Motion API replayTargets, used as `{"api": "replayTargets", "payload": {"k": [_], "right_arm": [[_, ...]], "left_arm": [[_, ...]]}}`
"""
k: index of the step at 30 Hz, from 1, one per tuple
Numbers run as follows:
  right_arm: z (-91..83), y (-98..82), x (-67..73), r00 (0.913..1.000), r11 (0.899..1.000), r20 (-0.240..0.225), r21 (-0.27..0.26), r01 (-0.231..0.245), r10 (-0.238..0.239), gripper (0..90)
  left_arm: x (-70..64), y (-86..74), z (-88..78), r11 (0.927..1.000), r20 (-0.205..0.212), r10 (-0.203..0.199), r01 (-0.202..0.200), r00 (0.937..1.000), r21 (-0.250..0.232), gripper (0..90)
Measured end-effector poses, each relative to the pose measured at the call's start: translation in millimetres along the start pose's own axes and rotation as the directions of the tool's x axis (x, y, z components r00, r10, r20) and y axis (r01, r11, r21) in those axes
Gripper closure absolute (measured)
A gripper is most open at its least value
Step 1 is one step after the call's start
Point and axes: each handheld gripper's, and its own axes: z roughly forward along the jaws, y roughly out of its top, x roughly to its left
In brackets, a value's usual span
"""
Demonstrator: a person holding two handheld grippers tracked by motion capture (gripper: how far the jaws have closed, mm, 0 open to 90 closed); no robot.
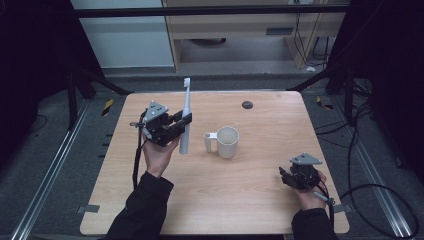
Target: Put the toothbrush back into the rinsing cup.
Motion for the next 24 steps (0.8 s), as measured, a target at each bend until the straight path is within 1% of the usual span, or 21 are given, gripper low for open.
{"api": "replayTargets", "payload": {"k": [3, 6, 7, 11, 15, 19, 22, 24], "right_arm": [[0.0, -0.1, 0.0, 1.0, 1.0, 0.0, -0.002, 0.001, -0.001, 44.3], [0.2, -0.1, 0.0, 1.0, 1.0, 0.0, -0.004, 0.0, 0.0, 44.2], [0.1, -0.2, 0.1, 1.0, 1.0, 0.001, -0.004, 0.0, 0.0, 44.2], [0.2, -0.5, 0.5, 1.0, 1.0, 0.004, -0.01, 0.0, 0.0, 43.9], [-0.3, -0.4, 1.2, 1.0, 1.0, 0.001, -0.015, -0.005, 0.005, 43.6], [-0.4, -0.3, 1.2, 1.0, 1.0, 0.002, -0.017, -0.006, 0.006, 43.4], [-0.4, -0.3, 1.5, 1.0, 1.0, 0.003, -0.019, -0.005, 0.006, 43.2], [-0.5, -0.4, 1.9, 1.0, 1.0, 0.004, -0.019, -0.005, 0.005, 43.1]], "left_arm": [[-3.2, 1.9, 7.4, 0.9995, 0.007, 0.0, 0.0, 1.0, -0.031, 66.1], [-5.7, 4.0, 14.6, 0.9985, 0.02, -0.007, 0.008, 0.9998, -0.055, 66.1], [-6.5, 5.1, 16.9, 0.9985, 0.025, -0.009, 0.01, 0.9996, -0.054, 66.1], [-10.4, 8.2, 24.6, 0.996, 0.044, -0.016, 0.02, 0.9989, -0.087, 66.1], [-15.5, 11.8, 33.1, 0.9952, 0.046, -0.011, 0.015, 0.9989, -0.096, 66.1], [-21.0, 15.5, 42.2, 0.9931, 0.06, -0.004, 0.011, 0.9982, -0.116, 66.1], [-25.7, 17.3, 48.1, 0.9923, 0.075, -0.008, 0.018, 0.9972, -0.123, 66.1], [-28.8, 18.4, 50.9, 0.9911, 0.081, -0.004, 0.015, 0.9967, -0.132, 66.1]]}}
